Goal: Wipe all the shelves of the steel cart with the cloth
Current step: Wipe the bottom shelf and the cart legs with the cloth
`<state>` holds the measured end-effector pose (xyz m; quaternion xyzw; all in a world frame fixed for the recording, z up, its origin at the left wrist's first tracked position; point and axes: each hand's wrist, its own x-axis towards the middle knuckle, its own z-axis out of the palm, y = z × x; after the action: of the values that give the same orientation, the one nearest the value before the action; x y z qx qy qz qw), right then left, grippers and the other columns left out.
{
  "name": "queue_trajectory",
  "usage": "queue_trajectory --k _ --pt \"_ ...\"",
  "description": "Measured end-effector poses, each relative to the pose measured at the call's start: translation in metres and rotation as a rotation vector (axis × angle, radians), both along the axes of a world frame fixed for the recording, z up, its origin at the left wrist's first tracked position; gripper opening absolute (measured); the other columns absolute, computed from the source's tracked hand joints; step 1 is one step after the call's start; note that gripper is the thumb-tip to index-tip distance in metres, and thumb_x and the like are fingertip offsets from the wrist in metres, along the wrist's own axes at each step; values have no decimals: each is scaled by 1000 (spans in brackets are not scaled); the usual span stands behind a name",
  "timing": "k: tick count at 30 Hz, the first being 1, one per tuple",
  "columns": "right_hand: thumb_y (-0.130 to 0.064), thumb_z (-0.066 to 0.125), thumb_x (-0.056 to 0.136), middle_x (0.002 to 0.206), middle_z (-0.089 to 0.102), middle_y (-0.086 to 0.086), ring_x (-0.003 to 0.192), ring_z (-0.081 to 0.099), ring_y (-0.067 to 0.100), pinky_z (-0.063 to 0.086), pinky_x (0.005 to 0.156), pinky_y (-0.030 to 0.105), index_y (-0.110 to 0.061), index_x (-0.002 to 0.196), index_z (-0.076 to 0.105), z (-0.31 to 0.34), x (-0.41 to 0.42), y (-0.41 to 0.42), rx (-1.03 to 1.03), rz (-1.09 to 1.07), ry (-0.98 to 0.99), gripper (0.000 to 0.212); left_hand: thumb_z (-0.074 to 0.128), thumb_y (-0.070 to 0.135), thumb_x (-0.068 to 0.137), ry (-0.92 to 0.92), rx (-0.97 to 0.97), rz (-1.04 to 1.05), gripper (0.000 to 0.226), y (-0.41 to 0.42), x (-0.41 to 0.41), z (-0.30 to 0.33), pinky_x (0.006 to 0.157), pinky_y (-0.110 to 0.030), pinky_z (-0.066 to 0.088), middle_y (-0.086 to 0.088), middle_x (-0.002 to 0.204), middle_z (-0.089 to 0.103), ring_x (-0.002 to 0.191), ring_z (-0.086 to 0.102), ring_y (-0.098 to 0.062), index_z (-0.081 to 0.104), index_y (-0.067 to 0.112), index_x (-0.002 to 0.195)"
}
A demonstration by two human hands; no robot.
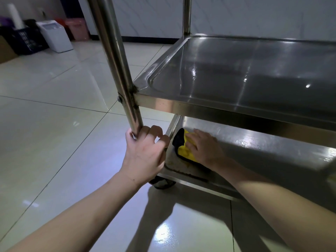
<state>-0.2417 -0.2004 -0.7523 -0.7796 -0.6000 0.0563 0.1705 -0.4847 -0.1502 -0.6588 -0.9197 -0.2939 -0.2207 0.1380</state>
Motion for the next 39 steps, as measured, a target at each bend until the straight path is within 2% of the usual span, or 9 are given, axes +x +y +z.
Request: queue_trajectory --k 4,9,15,20,25,28,31,36,39 --pt "-53 28 111 171 22 -2 158 17 23 13 127 55 -39 163 26 -15 -1 -1 -120 78 -29 54 45 18 76 -17 34 -53 25 0 -4 2 79 -44 30 -5 107 60 93 53 -33 65 16 91" --pt "-56 25 110 172 19 -4 159 15 22 13 127 55 -42 163 22 -24 4 -4 -133 75 -39 55 20 16 90 -96 115 -99 44 -4 -10 8 94 -60 37 -9 103 62 90 55 -34 64 14 90" --pt "-56 26 110 173 17 -4 160 13 22 12 128 54 -40 163 23 -24 6 -8 -124 92 -25 56 49 0 78 24 230 -66 33 3 -16 6 106 -74 24 -8 120 65 101 58 -38 65 18 101" --pt "-55 28 110 174 15 -4 160 10 21 9 128 51 -39 164 22 -24 4 -12 -124 88 -7 56 60 6 79 153 236 -58 36 2 -16 8 109 -81 11 -11 151 49 138 45 -35 64 18 114" --pt "-55 30 110 174 15 -4 160 11 21 9 127 50 -39 164 23 -23 5 -13 -141 85 19 56 65 6 74 259 276 -46 34 -6 -21 10 105 -86 4 -10 136 58 125 53 -35 62 18 105" --pt "-54 32 110 173 18 -4 160 14 21 11 127 49 -39 163 26 -24 4 -12 -115 76 19 55 62 7 81 360 267 -38 33 -6 -23 12 103 -88 -5 -10 143 55 143 40 -33 62 20 113" --pt "-52 33 110 172 20 -4 159 16 21 11 126 49 -38 162 28 -25 3 -12 -100 75 27 54 54 19 91 495 206 120 38 -7 -18 19 101 -86 -13 -12 148 51 155 17 -33 61 21 129" --pt "-51 33 111 172 21 -5 159 16 20 12 126 47 -38 162 29 -25 3 -12 -99 70 35 53 38 16 89 593 197 248 34 -13 -13 26 101 -87 -11 -16 118 52 143 27 -36 61 12 113" --pt "-53 32 110 172 22 -5 159 16 19 13 126 48 -39 162 29 -28 3 -12 -87 66 29 53 43 12 91 658 208 255 31 -20 -11 28 95 -90 -11 -18 127 47 145 20 -38 60 12 117"
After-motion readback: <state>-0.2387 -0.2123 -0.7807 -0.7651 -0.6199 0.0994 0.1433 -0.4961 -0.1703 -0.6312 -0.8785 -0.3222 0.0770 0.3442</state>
